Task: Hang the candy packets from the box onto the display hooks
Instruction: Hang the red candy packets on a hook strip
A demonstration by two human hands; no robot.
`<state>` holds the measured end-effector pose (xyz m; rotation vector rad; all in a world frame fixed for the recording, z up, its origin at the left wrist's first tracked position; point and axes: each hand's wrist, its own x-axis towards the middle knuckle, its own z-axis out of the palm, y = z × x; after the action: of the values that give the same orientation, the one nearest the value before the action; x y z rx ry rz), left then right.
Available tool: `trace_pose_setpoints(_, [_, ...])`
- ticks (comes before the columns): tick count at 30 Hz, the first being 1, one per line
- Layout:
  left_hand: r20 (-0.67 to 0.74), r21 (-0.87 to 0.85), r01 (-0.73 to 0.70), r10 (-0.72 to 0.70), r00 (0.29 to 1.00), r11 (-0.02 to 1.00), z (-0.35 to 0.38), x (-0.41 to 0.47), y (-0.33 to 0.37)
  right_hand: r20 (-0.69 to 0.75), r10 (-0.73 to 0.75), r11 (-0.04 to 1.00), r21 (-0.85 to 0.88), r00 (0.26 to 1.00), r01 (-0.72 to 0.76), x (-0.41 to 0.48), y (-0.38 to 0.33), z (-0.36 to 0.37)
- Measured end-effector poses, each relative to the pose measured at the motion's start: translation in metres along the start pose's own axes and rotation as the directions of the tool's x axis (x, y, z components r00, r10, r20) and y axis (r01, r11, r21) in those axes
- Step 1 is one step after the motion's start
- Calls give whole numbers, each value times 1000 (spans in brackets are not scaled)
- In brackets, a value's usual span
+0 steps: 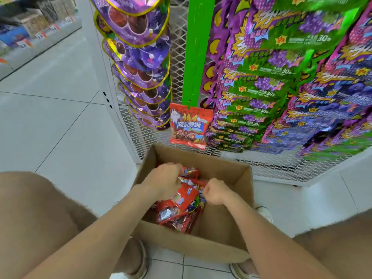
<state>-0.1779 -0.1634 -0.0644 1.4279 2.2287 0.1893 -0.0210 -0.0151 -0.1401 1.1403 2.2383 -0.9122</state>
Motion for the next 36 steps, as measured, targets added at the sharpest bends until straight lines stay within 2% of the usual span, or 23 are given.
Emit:
trace_pose_setpoints(3, [297,28,6,-14,955,1000,29,4,-18,7,53,998,43,999,-53,32,18,49])
trace_pose_setpoints(5, [370,72,8,-34,928,997,44,7,-26,-17,101,990,100,995,-99,52,22,78])
trace_pose_setpoints(8, [409,108,20,-63,910,994,59,9,-31,-127,70,988,146,989,-51,66,10,102])
trace_pose_setpoints(9, [418,118,19,-67,906,993,63,10,-32,-133,30,996,90,991,-18,71,5,109])
trace_pose_setpoints(11, [436,136,30,-87,896,990,70,10,-33,-45,-118,980,-165,992,109,79,0,121])
trace_pose_setpoints(13, [450,142,44,-104,887,989,75,10,-37,17,-237,880,-421,971,222,84,-2,132])
trace_pose_setpoints(16, [460,153,73,-136,878,986,77,11,-46,1,-294,800,-548,956,246,81,-3,134])
trace_pose_setpoints(20, [418,126,107,-151,896,986,72,16,-53,-13,-388,762,-567,922,313,66,-4,109])
trace_pose_setpoints(22, [364,119,109,-146,920,987,68,17,-52,-35,-391,786,-533,920,314,58,-5,94])
trace_pose_setpoints(26, [293,85,66,-88,952,994,59,14,-41,-18,-327,909,-280,945,309,37,-4,61])
trace_pose_setpoints(30, [195,-61,38,-25,980,997,40,6,-31,-31,-417,905,-111,908,411,8,-15,16])
trace_pose_setpoints(34, [-5,-275,-12,11,1000,961,-13,-7,0,-23,-558,829,-65,829,556,-39,-43,-49])
trace_pose_setpoints(36, [-61,-384,-35,13,998,923,-43,-14,12,-32,-594,804,-55,804,592,-67,-55,-80])
